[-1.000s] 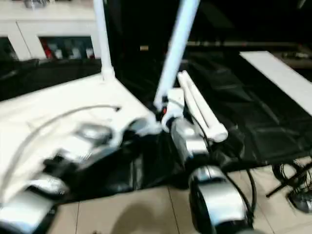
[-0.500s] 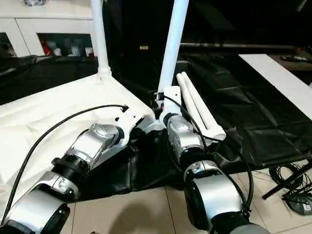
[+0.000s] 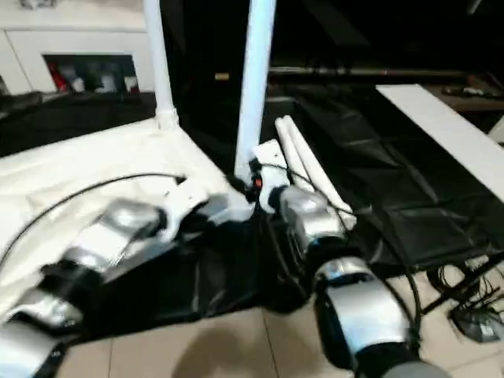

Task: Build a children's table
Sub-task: Rotate leg to tighten

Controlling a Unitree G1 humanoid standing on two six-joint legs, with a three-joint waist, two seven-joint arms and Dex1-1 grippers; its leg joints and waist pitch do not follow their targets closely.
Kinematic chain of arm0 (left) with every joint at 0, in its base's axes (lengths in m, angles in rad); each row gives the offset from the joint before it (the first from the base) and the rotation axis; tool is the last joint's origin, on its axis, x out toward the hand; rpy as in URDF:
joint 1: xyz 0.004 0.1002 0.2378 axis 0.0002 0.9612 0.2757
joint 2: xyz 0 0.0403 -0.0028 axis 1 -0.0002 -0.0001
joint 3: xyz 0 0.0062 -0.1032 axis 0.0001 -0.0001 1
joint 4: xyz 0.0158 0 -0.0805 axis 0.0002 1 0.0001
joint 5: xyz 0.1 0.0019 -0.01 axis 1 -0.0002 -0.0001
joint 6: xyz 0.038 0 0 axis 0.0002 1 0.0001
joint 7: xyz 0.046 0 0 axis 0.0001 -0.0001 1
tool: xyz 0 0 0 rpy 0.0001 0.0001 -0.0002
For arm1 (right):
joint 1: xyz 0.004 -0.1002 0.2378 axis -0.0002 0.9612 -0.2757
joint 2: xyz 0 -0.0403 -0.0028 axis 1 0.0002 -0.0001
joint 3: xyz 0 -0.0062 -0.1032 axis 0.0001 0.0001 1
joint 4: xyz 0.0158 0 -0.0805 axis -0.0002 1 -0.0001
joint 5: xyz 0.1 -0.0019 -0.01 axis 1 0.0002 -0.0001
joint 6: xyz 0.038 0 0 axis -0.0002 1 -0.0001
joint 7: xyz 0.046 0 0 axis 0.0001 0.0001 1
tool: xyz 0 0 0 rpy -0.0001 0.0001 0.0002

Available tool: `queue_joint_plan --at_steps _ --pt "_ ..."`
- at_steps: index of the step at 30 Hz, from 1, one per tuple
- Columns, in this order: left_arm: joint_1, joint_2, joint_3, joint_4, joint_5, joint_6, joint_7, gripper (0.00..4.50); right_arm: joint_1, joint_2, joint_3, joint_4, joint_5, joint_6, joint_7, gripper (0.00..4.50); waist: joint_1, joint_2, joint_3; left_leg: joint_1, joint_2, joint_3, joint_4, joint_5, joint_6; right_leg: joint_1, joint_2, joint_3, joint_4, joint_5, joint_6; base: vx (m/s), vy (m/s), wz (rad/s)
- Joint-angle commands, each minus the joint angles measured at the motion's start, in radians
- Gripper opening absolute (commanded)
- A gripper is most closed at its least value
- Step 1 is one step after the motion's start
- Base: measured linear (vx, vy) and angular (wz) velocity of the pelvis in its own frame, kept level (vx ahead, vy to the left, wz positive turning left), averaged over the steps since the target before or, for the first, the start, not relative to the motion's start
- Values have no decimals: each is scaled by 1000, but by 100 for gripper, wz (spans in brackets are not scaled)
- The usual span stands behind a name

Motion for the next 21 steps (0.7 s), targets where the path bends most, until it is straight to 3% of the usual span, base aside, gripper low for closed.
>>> queue_joint_plan --at_steps 1,3,4,6,7,8,11,13,15,16,17,18,21 --pt "-1 20 -42 -65 -8 -18 -95 0 101 -13 104 113 -101 74 90 190 5 20 -34 -18 42 2 -73 -243 38 32 -61 66 -69 -277 -204 101 -37 5" --pt "9 47 -43 -85 -18 -15 -130 0 111 -29 120 109 -112 74 149 190 3 25 -37 -15 45 5 -71 -223 28 31 -57 71 -58 -219 -230 103 -37 3" --pt "15 61 -43 -96 -21 -8 -145 0 114 -35 130 108 -115 80 175 190 0 22 -40 -21 43 5 -69 -198 27 39 -54 72 -51 -177 -237 92 -20 -3" --pt "16 66 -44 -97 -16 -7 -146 0 114 -34 134 114 -122 79 174 190 0 18 -45 -16 37 10 -61 -117 37 43 -48 72 -36 -35 -269 83 -11 -2" --pt "16 66 -44 -97 -15 -7 -146 0 113 -33 134 115 -123 79 172 190 0 18 -45 -17 37 10 -61 -110 43 47 -49 72 -35 -28 -274 0 0 0" --pt "15 66 -44 -95 -12 -6 -143 0 112 -31 133 118 -126 78 161 190 1 18 -45 -15 37 11 -62 -119 43 46 -49 72 -37 -43 -274 0 0 0" --pt "14 49 -35 -90 -8 15 -104 0 105 -15 115 129 -135 89 39 190 1 20 -37 -11 41 9 -72 -212 14 41 -52 73 -52 -203 -240 0 0 0" --pt "5 16 -17 -66 -4 41 -41 0 95 -2 81 143 -118 107 -88 190 -2 17 -32 -9 40 5 -76 -283 -6 36 -52 74 -64 -336 -198 0 0 0" --pt "-13 -43 20 -16 3 71 70 0 78 17 18 163 -80 130 -288 190 -7 17 -28 -1 36 1 -79 -334 -25 23 -51 75 -80 -471 -146 -28 1 0" --pt "-13 -43 20 -16 3 71 70 0 78 17 18 163 -80 130 -288 190 -6 17 -28 2 35 0 -77 -345 -30 21 -51 75 -83 -496 -135 -60 7 0" --pt "-33 -106 59 29 -4 93 170 0 66 34 -37 177 -40 146 -419 190 -8 18 -27 4 33 -1 -78 -370 -29 17 -51 73 -90 -540 -115 -60 7 0" --pt "-39 -124 70 41 -6 99 198 0 62 39 -52 180 -29 148 -453 190 -7 17 -29 5 32 -2 -78 -371 -32 15 -51 71 -95 -560 -98 -57 15 0" --pt "-66 -227 108 86 -17 116 326 0 44 79 -114 192 22 158 -578 190 -5 18 -30 2 31 -4 -79 -394 -23 13 -48 65 -100 -550 -80 0 0 0"
